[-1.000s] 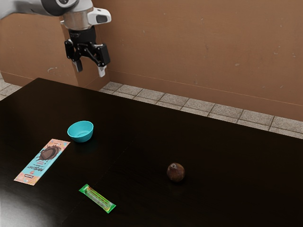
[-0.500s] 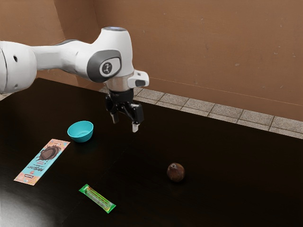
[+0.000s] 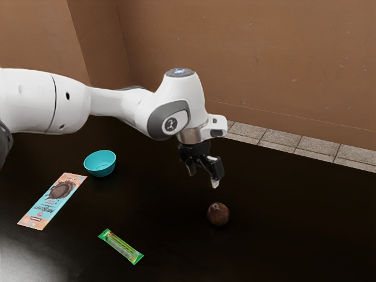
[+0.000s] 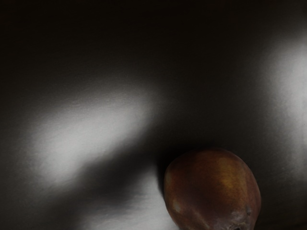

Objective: Place the pear in the bowl.

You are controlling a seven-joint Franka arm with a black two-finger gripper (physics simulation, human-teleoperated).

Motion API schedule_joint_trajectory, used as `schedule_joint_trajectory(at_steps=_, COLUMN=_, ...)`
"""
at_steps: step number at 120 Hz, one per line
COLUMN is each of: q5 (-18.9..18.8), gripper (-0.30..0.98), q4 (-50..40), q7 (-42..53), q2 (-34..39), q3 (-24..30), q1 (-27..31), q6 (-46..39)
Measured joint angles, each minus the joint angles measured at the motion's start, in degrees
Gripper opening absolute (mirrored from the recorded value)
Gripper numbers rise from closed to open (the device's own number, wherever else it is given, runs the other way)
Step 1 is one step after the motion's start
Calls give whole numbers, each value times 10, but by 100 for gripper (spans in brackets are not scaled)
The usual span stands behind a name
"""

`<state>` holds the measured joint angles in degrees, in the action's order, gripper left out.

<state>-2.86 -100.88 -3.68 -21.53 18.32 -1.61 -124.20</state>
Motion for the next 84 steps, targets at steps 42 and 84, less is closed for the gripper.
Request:
schedule_joint_trajectory(at_steps=42, q5=-17, gripper=69, q4=-8, q7=-23, q2=-50, q3=26, q1=-4, q6=-57)
schedule_joint_trajectory(at_steps=84, q5=-23, gripper=69, q4=-12, q7=-41, q2=-73, q3=33, q1=-9, q6=-84)
